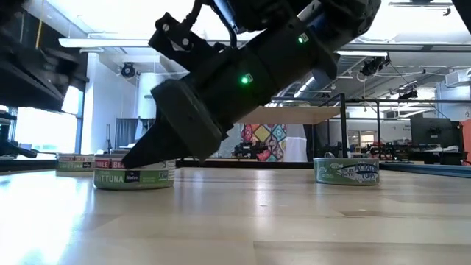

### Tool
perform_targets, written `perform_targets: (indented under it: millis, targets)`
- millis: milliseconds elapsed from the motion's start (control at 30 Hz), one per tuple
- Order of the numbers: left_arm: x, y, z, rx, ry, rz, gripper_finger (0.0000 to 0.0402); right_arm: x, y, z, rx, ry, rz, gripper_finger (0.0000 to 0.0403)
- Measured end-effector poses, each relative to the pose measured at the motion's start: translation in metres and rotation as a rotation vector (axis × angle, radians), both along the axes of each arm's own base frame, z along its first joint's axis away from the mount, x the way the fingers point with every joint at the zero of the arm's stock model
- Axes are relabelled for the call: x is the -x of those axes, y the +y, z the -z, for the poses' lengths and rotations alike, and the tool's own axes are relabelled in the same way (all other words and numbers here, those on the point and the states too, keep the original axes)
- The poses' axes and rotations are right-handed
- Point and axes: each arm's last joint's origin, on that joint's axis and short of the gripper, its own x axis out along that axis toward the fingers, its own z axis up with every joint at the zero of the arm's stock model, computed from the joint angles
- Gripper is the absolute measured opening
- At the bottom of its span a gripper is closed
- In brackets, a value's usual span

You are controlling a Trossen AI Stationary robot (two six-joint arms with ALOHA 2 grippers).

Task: Stack canned seafood by type on shelf
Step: Put the green tuna can on the shelf

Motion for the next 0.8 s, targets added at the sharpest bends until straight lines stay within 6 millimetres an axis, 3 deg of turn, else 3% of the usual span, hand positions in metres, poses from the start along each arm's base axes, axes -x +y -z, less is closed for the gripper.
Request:
perform_targets:
  millis: [200, 433, 567, 800]
  targets:
    - [-0.002, -0.017, -0.009, -0.226, -0.058, 0.110, 0.0007, -0.001, -0.001, -0.001, -0.077, -0.024, 0.039, 0.0013]
    - [-0.010, -0.020, 0.002, -0.393, -0.026, 0.119, 0.0015, -0.006, -0.007, -0.006, -0.265, -0.082, 0.144, 0.0003]
    - [-0.014, -0.016, 0.008, -0.436, -0.001, 0.107, 0.0048, -0.006, -0.009, -0.006, -0.310, -0.085, 0.194, 0.0001]
    - [-0.023, -0.006, 0.016, -0.503, 0.033, 0.075, 0.0145, -0.004, -0.003, -0.007, -0.328, -0.096, 0.202, 0.0000]
